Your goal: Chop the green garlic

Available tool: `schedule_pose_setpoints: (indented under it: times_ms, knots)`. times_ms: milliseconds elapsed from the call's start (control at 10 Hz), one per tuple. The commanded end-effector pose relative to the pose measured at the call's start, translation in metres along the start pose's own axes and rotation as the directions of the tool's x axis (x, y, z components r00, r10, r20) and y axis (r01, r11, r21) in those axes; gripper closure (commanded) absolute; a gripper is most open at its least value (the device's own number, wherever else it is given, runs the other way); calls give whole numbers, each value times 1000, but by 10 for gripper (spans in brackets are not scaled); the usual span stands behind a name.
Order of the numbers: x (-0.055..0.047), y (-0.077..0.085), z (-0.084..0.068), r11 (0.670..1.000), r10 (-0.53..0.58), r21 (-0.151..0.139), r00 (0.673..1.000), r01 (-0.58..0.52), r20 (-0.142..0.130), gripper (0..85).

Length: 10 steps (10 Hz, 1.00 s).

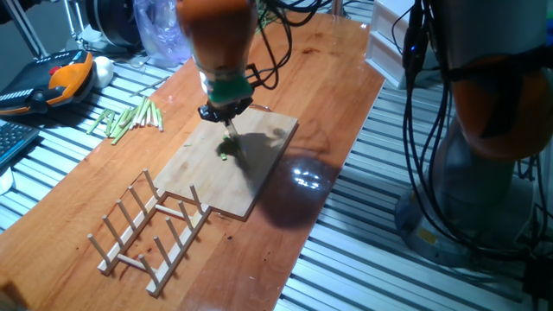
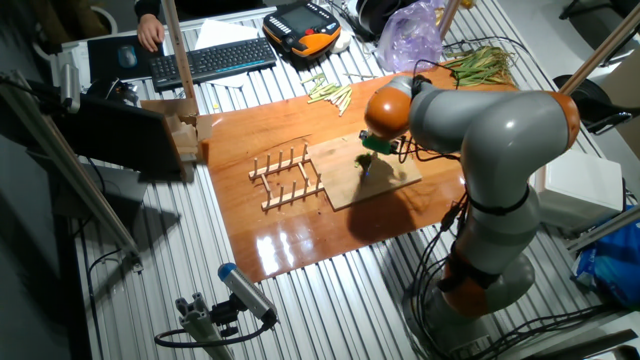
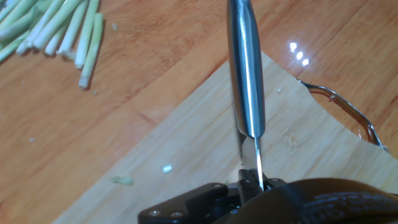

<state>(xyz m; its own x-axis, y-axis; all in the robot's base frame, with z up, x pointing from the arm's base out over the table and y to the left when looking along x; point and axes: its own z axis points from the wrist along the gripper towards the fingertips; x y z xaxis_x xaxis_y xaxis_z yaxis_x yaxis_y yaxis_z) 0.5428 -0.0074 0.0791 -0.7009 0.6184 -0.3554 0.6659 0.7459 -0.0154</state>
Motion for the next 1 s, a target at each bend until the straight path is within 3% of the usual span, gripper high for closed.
schedule_pose_setpoints:
  times_ms: [0, 400, 900]
  knots:
    - [0, 2, 1, 1000, 13, 2, 1000, -13, 2, 850]
    - [-3, 12, -1, 997, 80, 19, 996, -79, -27, 850]
    - [-8, 23, -1, 989, 143, 26, 990, -143, -19, 850]
